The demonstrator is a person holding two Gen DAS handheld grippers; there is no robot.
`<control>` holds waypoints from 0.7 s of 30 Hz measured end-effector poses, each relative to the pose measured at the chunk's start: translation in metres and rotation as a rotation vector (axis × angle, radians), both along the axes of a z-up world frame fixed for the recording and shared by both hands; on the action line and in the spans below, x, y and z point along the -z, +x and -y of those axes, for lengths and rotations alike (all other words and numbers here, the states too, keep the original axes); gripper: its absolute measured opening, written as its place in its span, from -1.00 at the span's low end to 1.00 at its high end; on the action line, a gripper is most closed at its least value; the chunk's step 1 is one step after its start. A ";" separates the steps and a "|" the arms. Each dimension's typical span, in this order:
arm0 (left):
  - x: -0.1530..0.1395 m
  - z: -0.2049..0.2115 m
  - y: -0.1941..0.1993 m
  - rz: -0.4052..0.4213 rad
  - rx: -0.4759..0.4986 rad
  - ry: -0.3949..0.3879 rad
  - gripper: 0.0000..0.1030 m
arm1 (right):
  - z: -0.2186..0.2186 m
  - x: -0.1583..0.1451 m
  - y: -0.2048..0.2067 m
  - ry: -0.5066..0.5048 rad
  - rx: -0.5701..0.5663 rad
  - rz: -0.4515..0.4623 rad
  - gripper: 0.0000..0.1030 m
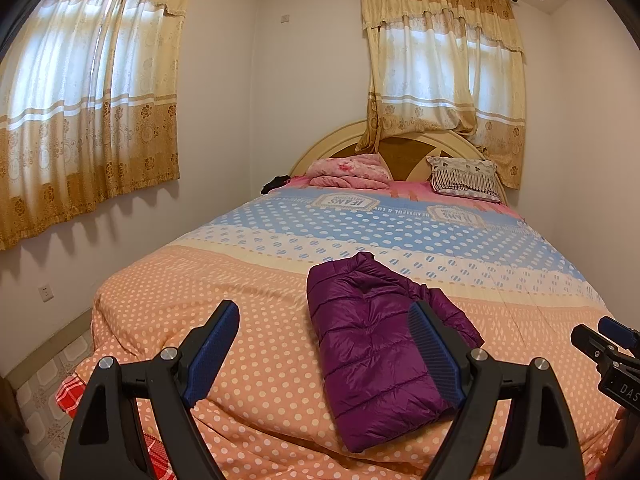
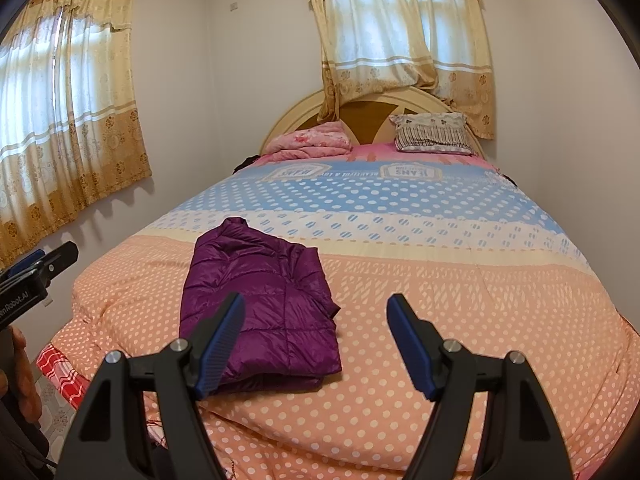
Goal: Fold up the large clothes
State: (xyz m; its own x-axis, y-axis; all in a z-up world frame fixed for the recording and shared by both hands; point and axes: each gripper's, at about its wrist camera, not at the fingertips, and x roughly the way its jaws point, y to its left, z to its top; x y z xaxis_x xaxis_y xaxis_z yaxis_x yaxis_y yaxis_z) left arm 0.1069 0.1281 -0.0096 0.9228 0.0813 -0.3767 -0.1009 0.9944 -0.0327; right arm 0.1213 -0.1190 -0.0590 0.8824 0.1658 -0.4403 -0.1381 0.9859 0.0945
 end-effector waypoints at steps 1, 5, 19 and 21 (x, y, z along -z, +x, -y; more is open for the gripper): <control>0.000 0.000 0.000 0.000 0.000 -0.001 0.68 | 0.000 0.000 0.001 0.000 0.000 0.000 0.48; 0.000 0.000 0.000 0.001 -0.001 0.000 0.68 | 0.000 0.000 0.001 0.000 0.000 0.000 0.48; 0.005 -0.005 0.004 -0.025 0.011 -0.025 0.68 | 0.000 0.001 0.000 0.000 -0.001 0.001 0.48; 0.005 -0.003 0.005 -0.031 0.016 -0.023 0.68 | 0.000 0.001 0.000 0.001 -0.001 0.000 0.48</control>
